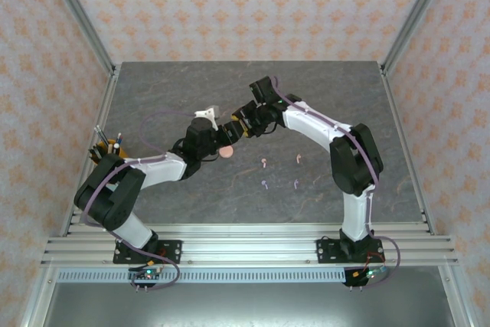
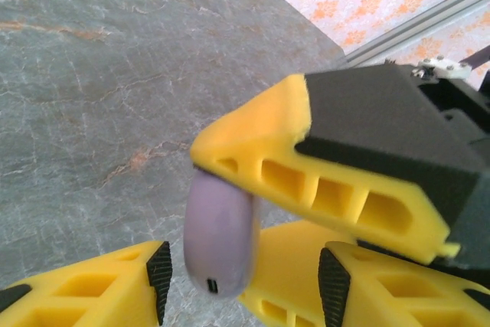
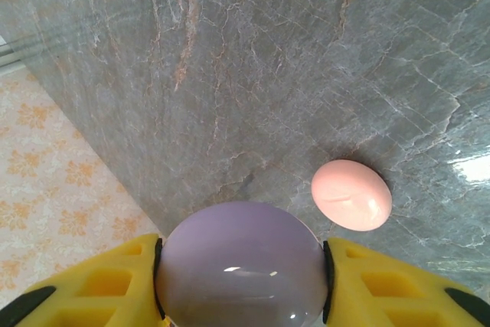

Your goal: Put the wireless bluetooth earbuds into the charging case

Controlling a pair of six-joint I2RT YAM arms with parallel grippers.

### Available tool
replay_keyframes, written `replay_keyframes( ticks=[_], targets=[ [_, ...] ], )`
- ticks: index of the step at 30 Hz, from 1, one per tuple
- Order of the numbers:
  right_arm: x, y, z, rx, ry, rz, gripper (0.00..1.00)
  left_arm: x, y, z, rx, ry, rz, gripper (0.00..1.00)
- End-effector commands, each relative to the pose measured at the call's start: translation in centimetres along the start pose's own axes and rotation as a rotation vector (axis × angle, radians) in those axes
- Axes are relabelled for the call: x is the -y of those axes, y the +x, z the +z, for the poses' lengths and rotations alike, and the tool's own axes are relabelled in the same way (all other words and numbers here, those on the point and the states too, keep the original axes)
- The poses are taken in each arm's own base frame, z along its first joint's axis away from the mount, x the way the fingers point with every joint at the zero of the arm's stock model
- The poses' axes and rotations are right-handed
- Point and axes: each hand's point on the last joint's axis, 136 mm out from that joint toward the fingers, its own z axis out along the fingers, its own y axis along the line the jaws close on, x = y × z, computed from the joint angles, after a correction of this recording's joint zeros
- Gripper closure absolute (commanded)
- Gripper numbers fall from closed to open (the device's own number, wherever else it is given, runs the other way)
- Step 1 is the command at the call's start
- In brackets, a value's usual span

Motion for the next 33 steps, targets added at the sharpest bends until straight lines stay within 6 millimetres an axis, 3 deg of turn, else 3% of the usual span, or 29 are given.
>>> replay_keyframes(
  ticks=[1, 27, 33],
  targets=[
    [-1.4, 0.3, -1.9, -0.001, -0.057, 0.003, 0.55, 0.7, -0.9, 0.6, 0.026, 0.002, 0.023, 0.46],
    [-1.7, 0.9, -1.8, -0.037, -0.096, 0.039, 0.55, 1.5, -1.6, 1.2, 0.047, 0.028, 0.017, 0.71],
    [-2.3, 0.9, -2.2, -0.037, -0.115, 0.037, 0.53, 1.8, -1.8, 1.1, 0.042, 0.028, 0.025, 0.86]
  ],
)
